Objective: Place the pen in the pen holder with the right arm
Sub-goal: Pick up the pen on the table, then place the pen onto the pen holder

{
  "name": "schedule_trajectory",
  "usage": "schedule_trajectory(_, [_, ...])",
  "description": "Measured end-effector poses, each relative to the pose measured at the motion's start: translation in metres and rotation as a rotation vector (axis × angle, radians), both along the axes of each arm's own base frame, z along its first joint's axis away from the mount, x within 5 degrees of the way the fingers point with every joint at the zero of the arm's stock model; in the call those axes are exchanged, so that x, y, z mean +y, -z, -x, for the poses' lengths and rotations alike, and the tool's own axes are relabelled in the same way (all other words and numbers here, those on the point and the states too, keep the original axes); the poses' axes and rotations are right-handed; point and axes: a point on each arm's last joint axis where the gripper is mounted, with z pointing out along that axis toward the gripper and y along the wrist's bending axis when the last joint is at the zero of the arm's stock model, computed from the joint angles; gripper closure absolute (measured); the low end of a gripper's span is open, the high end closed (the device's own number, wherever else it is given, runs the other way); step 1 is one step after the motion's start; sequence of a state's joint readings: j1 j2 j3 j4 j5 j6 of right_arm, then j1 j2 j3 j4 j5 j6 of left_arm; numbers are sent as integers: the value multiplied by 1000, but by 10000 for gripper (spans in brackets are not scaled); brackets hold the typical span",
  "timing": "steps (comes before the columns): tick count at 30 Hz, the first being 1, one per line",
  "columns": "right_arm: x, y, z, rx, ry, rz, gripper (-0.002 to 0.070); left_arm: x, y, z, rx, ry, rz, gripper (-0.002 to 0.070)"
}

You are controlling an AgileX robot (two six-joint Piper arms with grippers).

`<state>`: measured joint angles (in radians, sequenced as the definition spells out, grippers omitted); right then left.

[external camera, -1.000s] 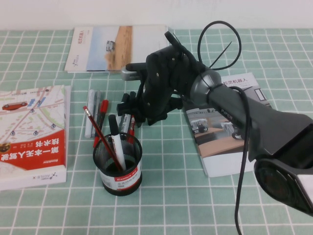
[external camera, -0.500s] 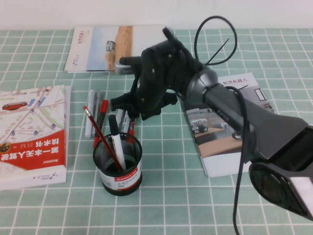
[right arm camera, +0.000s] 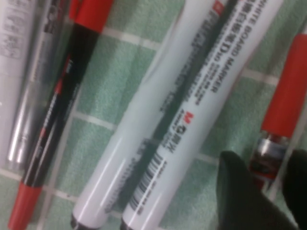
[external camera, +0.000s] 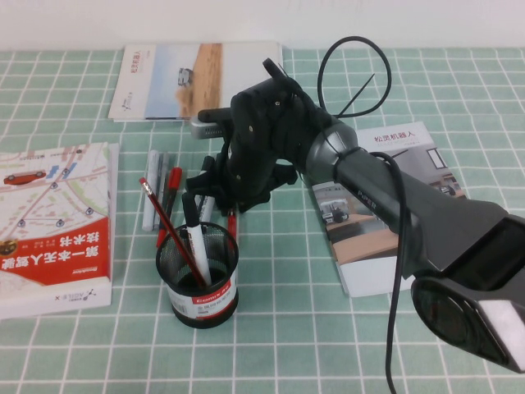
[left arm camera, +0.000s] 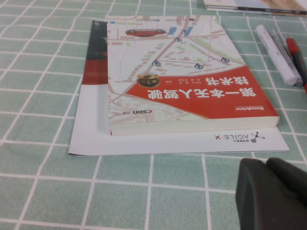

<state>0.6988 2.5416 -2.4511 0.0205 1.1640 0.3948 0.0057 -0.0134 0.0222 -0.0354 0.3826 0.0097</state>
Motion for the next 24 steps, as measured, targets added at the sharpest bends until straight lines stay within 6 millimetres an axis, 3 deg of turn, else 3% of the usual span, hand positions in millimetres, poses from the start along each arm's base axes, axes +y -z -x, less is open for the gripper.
schedule_trajectory(4, [-1, 1, 1, 12, 0, 15, 503, 0, 0, 0, 0, 0, 0, 679])
schedule_trajectory(9, [-3, 1, 1, 9, -18, 44, 611, 0, 0, 0, 0, 0, 0, 679])
schedule_trajectory(17, [-6, -4, 3, -4, -80, 78, 611, 0, 0, 0, 0, 0, 0, 679])
schedule_trajectory(20, [-12, -19, 7, -19, -87, 98, 611, 0, 0, 0, 0, 0, 0, 679])
schedule_trajectory(24, [-31, -54, 24, -43, -89, 134, 611, 0, 0, 0, 0, 0, 0, 679])
